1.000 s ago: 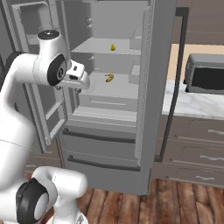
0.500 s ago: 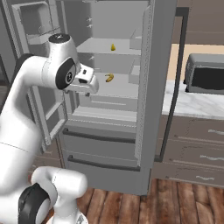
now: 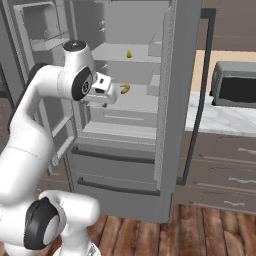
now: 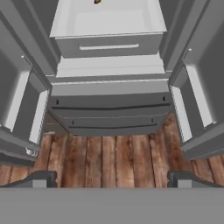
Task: Take the lemon wedge from the fridge and place it on the plate with fish on the dining counter.
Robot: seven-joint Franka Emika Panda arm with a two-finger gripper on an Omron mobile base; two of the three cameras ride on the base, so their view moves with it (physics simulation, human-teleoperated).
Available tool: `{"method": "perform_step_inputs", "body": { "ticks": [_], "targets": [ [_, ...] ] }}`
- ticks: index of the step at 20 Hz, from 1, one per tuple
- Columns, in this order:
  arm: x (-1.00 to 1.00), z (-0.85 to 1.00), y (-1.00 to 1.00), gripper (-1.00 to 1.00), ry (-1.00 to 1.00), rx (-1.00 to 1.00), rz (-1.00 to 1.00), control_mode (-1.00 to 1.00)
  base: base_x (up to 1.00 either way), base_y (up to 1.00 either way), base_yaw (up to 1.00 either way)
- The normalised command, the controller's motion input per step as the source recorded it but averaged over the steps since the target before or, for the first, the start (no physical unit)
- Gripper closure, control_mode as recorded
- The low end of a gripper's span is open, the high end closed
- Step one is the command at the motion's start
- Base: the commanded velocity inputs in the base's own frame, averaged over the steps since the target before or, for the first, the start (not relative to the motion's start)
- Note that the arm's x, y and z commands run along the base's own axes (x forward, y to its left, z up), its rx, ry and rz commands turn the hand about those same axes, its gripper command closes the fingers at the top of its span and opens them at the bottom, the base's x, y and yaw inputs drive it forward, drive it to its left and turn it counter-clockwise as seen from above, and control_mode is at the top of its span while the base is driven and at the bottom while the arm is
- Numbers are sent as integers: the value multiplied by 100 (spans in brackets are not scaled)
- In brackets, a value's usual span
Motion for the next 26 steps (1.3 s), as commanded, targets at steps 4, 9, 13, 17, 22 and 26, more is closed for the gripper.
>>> {"method": "perform_step_inputs", "body": {
  "ticks": [4, 9, 13, 17, 22, 26],
  "targets": [
    [67, -8, 0, -100, 0, 0, -3, -100, 0, 0, 0],
    [14, -2, -2, -100, -9, 0, -4, -100, 0, 0, 0],
    [-88, 0, -1, -100, -15, 0, -3, -100, 0, 0, 0],
    [-1, 0, 0, -100, 0, 0, 0, -100, 0, 0, 0],
    [0, 0, 0, -100, 0, 0, 0, -100, 0, 0, 0],
    [0, 0, 0, -100, 0, 0, 0, -100, 0, 0, 0]
  ]
}}
